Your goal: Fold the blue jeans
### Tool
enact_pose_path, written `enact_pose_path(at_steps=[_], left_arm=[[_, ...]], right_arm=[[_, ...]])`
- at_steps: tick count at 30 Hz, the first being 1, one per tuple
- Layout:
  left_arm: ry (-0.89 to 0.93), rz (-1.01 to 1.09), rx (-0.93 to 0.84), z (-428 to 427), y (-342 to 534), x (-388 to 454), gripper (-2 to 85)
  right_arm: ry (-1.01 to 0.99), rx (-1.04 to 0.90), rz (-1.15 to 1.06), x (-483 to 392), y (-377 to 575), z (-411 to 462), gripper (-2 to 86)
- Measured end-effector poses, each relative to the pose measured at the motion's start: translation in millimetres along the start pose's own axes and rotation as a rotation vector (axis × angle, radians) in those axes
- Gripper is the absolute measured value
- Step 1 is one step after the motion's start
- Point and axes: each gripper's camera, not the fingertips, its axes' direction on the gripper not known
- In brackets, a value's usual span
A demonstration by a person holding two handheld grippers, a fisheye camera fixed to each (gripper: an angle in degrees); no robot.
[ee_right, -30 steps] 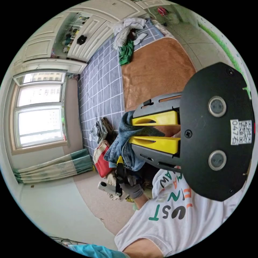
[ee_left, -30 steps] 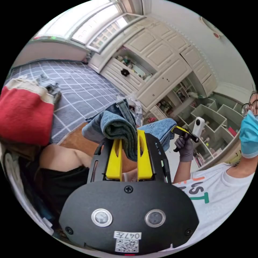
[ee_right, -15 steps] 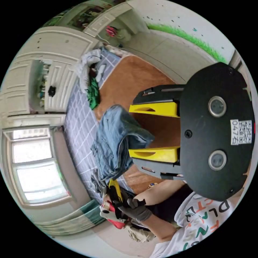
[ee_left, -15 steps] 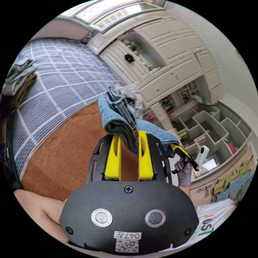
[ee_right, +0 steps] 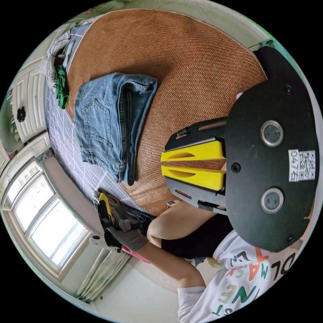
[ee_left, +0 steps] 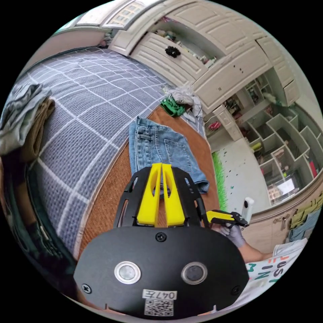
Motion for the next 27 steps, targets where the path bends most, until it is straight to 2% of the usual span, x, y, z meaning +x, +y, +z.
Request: enact_pose_path(at_steps=[4, 9, 15, 19, 23, 27], left_arm=[[-0.116, 0.074, -0.043, 68.4, 5.3, 22.2, -0.9], [0.087, -0.038, -0.017, 104.7, 9.4, 18.0, -0.8], [0.107, -0.019, -0.046, 155.1, 10.3, 51.7, 4.2], [0.018, 0.072, -0.138, 202.8, 9.1, 102.8, 9.1], [-0.134, 0.153, -0.195, 236.9, 19.6, 145.8, 5.6], [-0.074, 0.189, -0.099, 218.4, 32.3, 180.6, 2.4]], right_arm=[[-0.002, -0.068, -0.007, 1.5, -8.9, 25.7, -0.4], [-0.052, -0.137, -0.009, 4.8, -23.5, 53.9, -0.2], [-0.076, -0.161, 0.017, 4.0, -33.3, 71.1, -0.1], [-0.088, -0.215, 0.022, -1.7, -42.4, 86.6, 0.0], [-0.068, -0.257, 0.006, -18.2, -51.5, 99.9, 0.0], [-0.072, -0.251, 0.005, -33.8, -56.5, 101.7, 0.0]])
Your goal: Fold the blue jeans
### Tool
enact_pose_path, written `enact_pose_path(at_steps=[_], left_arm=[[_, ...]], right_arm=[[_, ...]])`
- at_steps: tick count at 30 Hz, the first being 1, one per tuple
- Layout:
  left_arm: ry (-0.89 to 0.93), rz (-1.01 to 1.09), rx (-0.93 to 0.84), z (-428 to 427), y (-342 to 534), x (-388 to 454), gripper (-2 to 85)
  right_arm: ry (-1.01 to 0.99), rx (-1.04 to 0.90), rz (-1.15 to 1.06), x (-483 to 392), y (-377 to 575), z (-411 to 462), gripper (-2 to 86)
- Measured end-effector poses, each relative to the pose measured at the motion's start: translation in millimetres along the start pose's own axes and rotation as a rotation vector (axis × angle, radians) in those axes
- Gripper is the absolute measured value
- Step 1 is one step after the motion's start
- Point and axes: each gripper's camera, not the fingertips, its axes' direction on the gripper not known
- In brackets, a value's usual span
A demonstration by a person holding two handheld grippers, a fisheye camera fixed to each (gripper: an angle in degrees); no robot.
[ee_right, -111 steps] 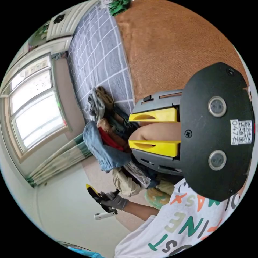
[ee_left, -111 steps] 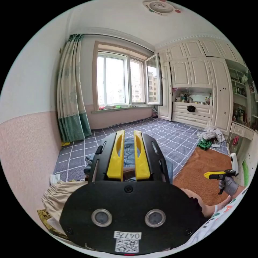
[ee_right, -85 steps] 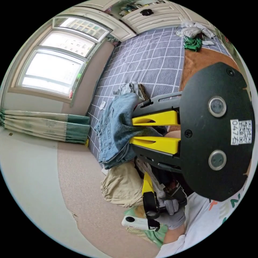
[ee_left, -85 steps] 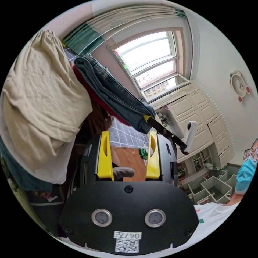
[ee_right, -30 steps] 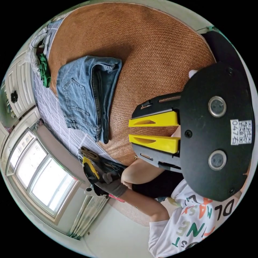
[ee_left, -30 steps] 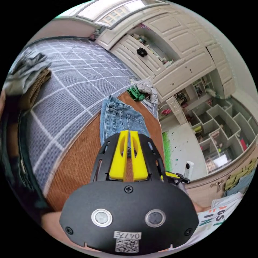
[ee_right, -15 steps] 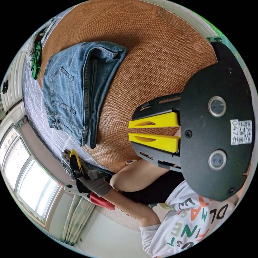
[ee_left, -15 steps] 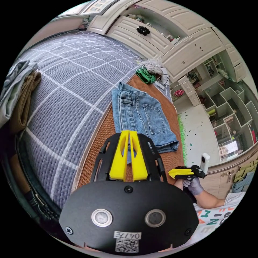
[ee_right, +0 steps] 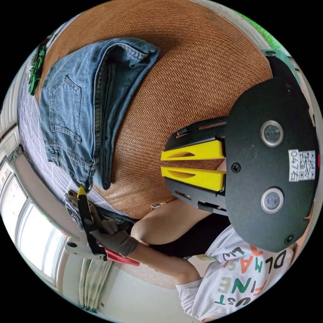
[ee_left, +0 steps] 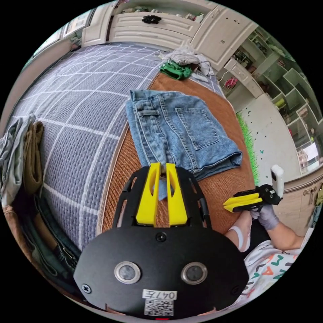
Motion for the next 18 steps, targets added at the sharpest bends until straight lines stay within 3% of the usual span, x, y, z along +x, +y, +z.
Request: enact_pose_path(at_steps=[3, 7, 10, 15, 18], left_arm=[[0.029, 0.001, 0.010, -2.8, 14.3, 20.7, 1.9], [-0.003, -0.077, -0.152, 43.8, 26.1, 23.3, 2.5], [0.018, -0.130, -0.160, 61.5, 27.7, 17.1, 4.2], [-0.085, -0.045, -0.173, 80.3, 33.7, 47.9, 5.8], [-0.048, -0.016, -0.210, 106.5, 38.0, 49.7, 5.2]], right_arm=[[-0.011, 0.005, 0.001, -12.1, -3.4, -0.1, 0.2], [0.013, 0.030, -0.012, -36.9, -9.5, -6.0, 1.4], [0.065, 0.103, -0.091, -81.4, -19.1, -18.6, 3.1], [0.243, 0.306, -0.311, -188.9, -67.9, -40.8, 5.5], [0.379, 0.327, -0.442, -243.7, -112.2, -30.1, 6.6]])
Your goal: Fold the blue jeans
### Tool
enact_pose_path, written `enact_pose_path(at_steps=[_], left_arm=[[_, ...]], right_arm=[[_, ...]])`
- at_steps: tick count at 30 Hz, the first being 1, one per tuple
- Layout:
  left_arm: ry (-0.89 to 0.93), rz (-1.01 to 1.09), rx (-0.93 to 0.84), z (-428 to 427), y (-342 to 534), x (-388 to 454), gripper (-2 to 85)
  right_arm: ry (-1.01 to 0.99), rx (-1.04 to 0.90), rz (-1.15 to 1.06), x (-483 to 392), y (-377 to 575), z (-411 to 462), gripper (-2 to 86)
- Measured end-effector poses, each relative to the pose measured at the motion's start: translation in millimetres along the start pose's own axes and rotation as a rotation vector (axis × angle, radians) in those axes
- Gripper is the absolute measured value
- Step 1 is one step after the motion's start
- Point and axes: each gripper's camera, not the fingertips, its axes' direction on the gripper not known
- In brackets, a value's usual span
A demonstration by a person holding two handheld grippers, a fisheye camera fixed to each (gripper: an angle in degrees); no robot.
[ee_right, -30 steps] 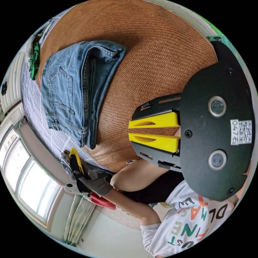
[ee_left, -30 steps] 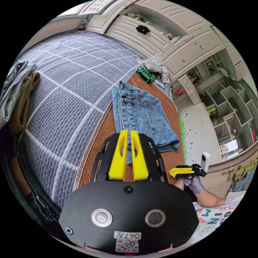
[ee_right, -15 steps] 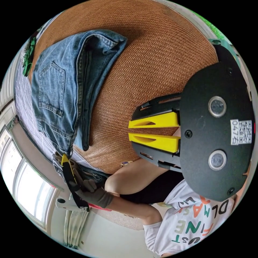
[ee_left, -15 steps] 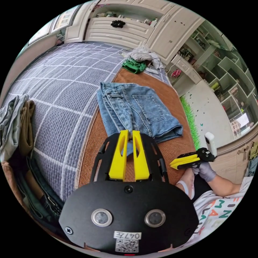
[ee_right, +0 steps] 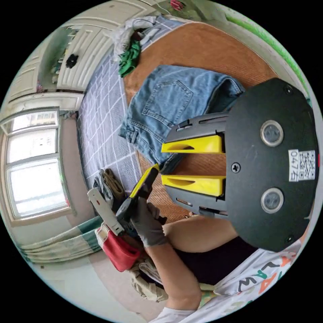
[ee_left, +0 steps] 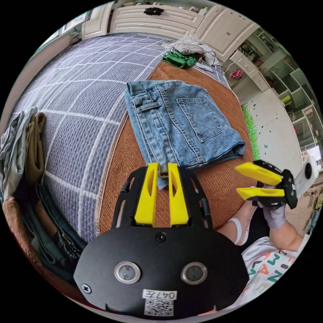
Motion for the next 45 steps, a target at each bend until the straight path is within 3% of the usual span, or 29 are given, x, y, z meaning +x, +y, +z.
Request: enact_pose_path(at_steps=[6, 10, 13, 16, 21, 23, 25, 28, 35, 42, 45], left_arm=[[0.133, -0.089, 0.000, 27.5, 12.2, -24.7, 4.7], [0.305, -0.143, 0.153, 5.8, 40.7, -52.2, 2.8], [0.258, -0.120, 0.128, 18.8, 41.9, -47.8, 1.9], [0.282, -0.133, 0.218, 9.2, 53.1, -50.5, 1.3], [0.274, -0.206, 0.421, -18.3, 91.0, -79.5, -0.6], [0.283, -0.210, 0.373, -6.4, 91.1, -88.6, -0.7], [0.315, -0.215, 0.213, 31.5, 79.6, -90.1, -0.3], [0.226, -0.231, 0.051, 69.2, 69.2, -84.7, 0.3], [0.158, -0.222, -0.017, 100.3, 66.3, -88.4, 9.1], [0.089, -0.204, -0.014, 103.5, 70.0, -83.4, 10.0], [0.152, -0.196, -0.002, 102.8, 71.7, -87.9, 8.5]], right_arm=[[0.061, -0.283, -0.158, -45.9, -68.9, 83.6, 8.3], [0.160, -0.299, -0.231, -74.1, -90.8, 92.8, 7.2], [0.252, -0.361, -0.340, -93.7, -111.1, 98.1, 3.3], [0.189, -0.319, -0.235, -77.7, -137.1, 72.4, 1.7], [0.050, -0.182, 0.165, -5.9, -145.8, 29.7, 0.1], [0.036, -0.165, 0.212, -0.7, -148.4, 26.2, 0.0], [0.070, -0.174, 0.193, -10.9, -156.8, 29.5, 0.0], [0.100, -0.191, 0.168, -29.4, -171.5, 39.4, 0.1], [0.098, -0.296, -0.066, -98.1, -197.1, 63.9, 4.4], [0.419, -0.397, -0.462, -204.2, -207.1, 94.9, 10.0], [0.627, -0.341, -0.505, -224.7, -204.7, 99.4, 14.8]])
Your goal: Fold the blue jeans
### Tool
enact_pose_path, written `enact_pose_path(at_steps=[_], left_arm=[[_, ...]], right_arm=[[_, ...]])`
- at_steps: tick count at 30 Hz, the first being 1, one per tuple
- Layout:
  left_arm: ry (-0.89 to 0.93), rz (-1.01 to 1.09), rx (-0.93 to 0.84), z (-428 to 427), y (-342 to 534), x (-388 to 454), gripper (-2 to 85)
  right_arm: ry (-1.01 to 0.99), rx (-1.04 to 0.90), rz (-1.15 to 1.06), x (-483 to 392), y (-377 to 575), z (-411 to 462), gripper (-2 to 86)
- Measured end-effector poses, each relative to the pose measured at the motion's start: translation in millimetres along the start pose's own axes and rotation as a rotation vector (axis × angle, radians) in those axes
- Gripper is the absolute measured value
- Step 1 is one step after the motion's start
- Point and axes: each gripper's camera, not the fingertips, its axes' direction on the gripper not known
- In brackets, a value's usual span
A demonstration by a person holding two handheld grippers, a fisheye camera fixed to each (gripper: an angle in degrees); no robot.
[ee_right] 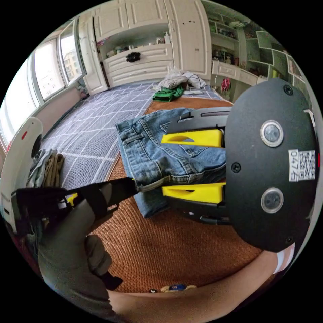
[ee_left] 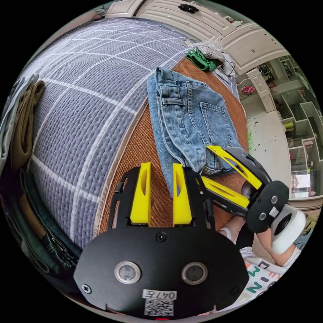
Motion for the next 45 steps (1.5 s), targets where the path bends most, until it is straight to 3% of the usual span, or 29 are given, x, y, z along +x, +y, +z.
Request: enact_pose_path(at_steps=[5, 10, 13, 15, 18, 22, 25, 30, 33, 39, 43, 45], left_arm=[[0.042, -0.017, 0.000, 0.6, -0.2, -16.3, 7.3], [0.182, -0.080, 0.036, -8.0, 4.4, -45.8, 8.0], [0.291, -0.127, 0.055, -12.9, 7.1, -65.2, 9.5], [0.302, -0.127, 0.057, -16.3, 7.5, -68.8, 10.6], [0.272, -0.111, 0.047, -22.1, 4.0, -65.6, 10.7], [0.171, -0.022, 0.039, -33.0, -1.6, -45.6, 2.9], [0.110, 0.062, 0.075, -55.3, -2.7, -22.1, 0.9], [0.040, 0.136, 0.166, -96.3, -1.2, 5.5, -0.4], [0.009, 0.140, 0.176, -114.7, -3.8, 13.8, -0.7], [-0.128, 0.044, 0.201, -163.5, -9.2, 1.2, -0.6], [-0.149, -0.071, 0.086, -172.8, -9.7, -27.3, 0.6], [-0.099, -0.093, 0.111, -187.1, -7.9, -32.6, 1.9]], right_arm=[[-0.098, 0.022, -0.132, -15.8, -1.4, 1.4, 7.9], [-0.141, 0.042, -0.109, -6.1, 13.9, 3.5, 3.7], [-0.245, 0.060, 0.122, 46.4, 36.1, 7.5, 2.5], [-0.361, 0.095, 0.395, 106.8, 75.5, 14.2, 2.2], [-0.464, 0.114, 0.636, 165.4, 133.4, 31.6, 2.0], [-0.375, 0.089, 0.583, 193.3, 158.6, 34.1, 1.9], [-0.209, 0.021, 0.552, 234.5, 191.0, 44.1, 1.8], [-0.073, -0.121, 1.009, 323.3, 378.1, 92.0, 1.9], [-0.034, -0.306, 1.185, 317.8, 487.5, 138.7, 1.9], [-0.177, -0.703, 1.200, 234.5, 607.8, 247.7, 1.6], [-0.182, -0.580, 1.295, 217.9, 645.1, 238.6, 4.6], [-0.186, -0.309, 1.290, 213.0, 637.1, 198.2, 7.3]])
